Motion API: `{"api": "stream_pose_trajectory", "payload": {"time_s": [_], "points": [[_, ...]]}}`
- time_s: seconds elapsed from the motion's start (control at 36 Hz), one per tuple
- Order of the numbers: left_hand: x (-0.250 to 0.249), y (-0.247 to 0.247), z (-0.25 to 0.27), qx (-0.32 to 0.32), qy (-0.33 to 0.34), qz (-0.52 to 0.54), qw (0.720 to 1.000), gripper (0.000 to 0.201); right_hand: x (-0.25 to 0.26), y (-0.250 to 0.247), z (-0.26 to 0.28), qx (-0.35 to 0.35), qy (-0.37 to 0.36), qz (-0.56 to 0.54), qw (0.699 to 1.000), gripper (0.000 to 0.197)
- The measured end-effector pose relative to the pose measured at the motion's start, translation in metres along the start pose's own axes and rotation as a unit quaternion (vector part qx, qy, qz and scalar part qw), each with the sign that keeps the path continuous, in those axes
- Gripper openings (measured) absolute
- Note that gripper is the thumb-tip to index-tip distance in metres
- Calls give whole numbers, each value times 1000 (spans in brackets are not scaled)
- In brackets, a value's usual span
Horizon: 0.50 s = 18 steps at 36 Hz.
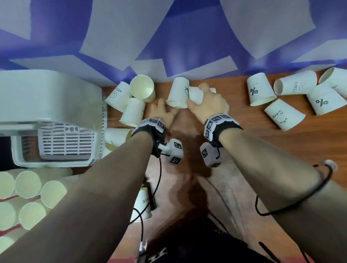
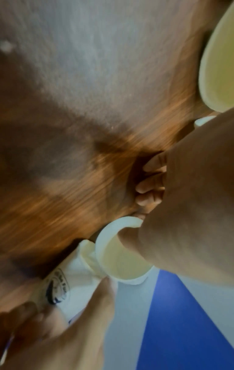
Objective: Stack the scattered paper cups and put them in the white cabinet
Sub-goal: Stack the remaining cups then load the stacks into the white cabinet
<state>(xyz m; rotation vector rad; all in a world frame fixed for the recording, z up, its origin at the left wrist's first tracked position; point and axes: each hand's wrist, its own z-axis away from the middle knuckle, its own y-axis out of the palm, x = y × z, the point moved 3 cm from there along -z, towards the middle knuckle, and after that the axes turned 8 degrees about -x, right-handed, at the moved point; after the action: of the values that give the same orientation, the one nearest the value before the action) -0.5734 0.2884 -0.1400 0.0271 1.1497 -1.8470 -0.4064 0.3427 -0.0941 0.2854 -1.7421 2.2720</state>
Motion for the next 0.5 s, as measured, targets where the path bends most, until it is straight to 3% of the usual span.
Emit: {"api": "stream_pose_trajectory", "payload": {"time_s": [0.11, 0.22, 0.28, 0.36, 0.5], "points": [[3, 2, -14, 19, -23, 8, 1000, 65, -2, 7, -1, -7, -7, 12, 1000, 51], [7, 7, -19, 19, -10, 20, 1000, 78, -4, 6, -2, -15, -11, 14, 1000, 55], [5, 6, -18, 8, -10, 11, 1000, 65, -2, 6, -3, -19, -5, 6, 1000, 59], [-1, 7, -17, 44, -36, 31, 998, 51, -2, 4, -3, -26, 15, -9, 1000, 63], [0, 8, -16, 47, -47, 66, 996, 49, -3, 2, -4, -31, 25, -12, 999, 63]]}}
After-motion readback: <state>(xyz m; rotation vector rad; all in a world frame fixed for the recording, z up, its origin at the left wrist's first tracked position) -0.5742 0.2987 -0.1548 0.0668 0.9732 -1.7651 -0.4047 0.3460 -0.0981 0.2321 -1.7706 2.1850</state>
